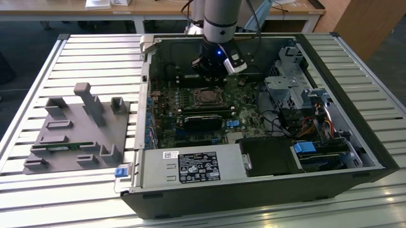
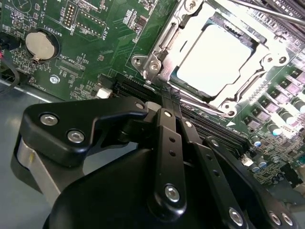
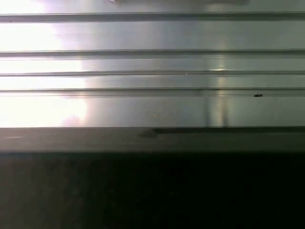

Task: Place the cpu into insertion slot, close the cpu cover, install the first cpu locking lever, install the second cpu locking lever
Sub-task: 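Install the first cpu locking lever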

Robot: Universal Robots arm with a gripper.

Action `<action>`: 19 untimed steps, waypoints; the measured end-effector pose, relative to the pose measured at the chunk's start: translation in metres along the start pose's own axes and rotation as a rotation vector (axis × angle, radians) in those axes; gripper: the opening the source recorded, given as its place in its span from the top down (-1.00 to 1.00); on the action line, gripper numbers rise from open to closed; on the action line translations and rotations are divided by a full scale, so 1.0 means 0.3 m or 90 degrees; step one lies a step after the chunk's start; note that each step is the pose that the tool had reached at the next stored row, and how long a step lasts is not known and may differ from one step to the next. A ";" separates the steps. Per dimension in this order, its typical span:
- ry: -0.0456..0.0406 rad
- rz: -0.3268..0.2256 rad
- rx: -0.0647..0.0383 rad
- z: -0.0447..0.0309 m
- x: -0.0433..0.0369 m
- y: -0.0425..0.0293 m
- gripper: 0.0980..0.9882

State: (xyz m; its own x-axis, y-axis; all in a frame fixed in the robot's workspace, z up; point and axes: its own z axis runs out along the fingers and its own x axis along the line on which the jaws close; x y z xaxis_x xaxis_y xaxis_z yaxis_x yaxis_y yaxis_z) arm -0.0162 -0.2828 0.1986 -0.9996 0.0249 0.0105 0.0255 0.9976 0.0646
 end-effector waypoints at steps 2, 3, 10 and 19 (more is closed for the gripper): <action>0.0000 0.000 0.000 -0.003 0.000 0.000 0.98; 0.0000 0.000 0.000 -0.003 0.000 0.000 0.98; -0.0001 0.000 0.008 -0.003 0.000 0.000 0.98; 0.0002 0.000 0.009 -0.008 -0.002 0.001 0.98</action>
State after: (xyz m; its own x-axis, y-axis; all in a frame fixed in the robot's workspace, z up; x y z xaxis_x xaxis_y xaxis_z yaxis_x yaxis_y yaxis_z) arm -0.0156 -0.2828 0.2010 -0.9996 0.0250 0.0108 0.0255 0.9984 0.0509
